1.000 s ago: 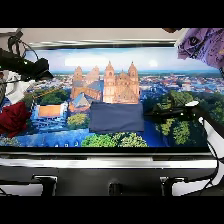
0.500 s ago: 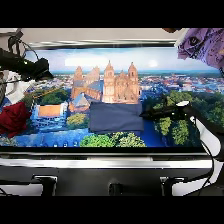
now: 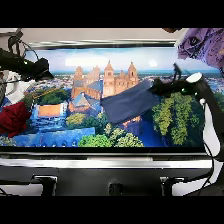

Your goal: Fold the clothes and pants, and hang the long-sleeved shirts on hangers.

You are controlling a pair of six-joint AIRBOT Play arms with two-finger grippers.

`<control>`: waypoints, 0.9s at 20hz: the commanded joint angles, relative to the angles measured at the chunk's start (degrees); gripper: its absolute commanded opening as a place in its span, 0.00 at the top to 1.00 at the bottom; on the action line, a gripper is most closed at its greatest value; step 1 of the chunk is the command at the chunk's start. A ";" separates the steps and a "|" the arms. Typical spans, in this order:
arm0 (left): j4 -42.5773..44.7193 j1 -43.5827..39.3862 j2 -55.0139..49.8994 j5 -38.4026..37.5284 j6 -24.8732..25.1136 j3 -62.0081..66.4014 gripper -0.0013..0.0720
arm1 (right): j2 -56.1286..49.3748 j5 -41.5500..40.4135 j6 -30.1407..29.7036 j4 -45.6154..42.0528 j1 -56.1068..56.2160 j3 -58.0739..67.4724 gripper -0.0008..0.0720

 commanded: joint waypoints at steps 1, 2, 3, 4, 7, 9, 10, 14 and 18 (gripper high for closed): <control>0.04 0.02 -0.04 0.02 0.07 0.00 0.95 | -0.07 -1.11 8.41 -5.49 -2.91 8.41 0.95; 0.02 0.02 -0.04 0.02 0.22 0.00 0.95 | -0.07 -1.14 9.60 -5.46 -4.44 9.84 0.95; 0.04 0.02 -0.04 0.02 0.22 0.00 0.95 | -0.07 -1.16 10.78 -5.51 -6.21 11.30 0.95; 0.04 0.02 -0.04 0.02 0.22 0.00 0.95 | -0.07 -1.31 11.28 -5.49 -8.02 12.74 0.95; 0.02 0.02 -0.04 0.02 0.20 0.00 0.95 | -0.04 -2.93 13.42 -7.37 -13.05 16.46 0.95; 0.02 0.02 -0.04 0.02 0.20 0.00 0.95 | -0.04 -4.24 15.28 -10.36 -16.04 18.45 0.95; 0.02 0.02 -0.04 0.02 0.20 0.00 0.95 | -0.04 -4.74 16.70 -12.39 -17.51 19.34 0.95; 0.02 -0.15 -0.04 0.00 0.20 0.00 0.95 | 1.27 -4.44 24.35 -20.57 -23.32 20.11 0.95; 0.02 -0.96 -0.04 0.00 0.17 0.00 0.95 | 2.71 3.45 26.88 -30.18 -28.48 20.06 0.95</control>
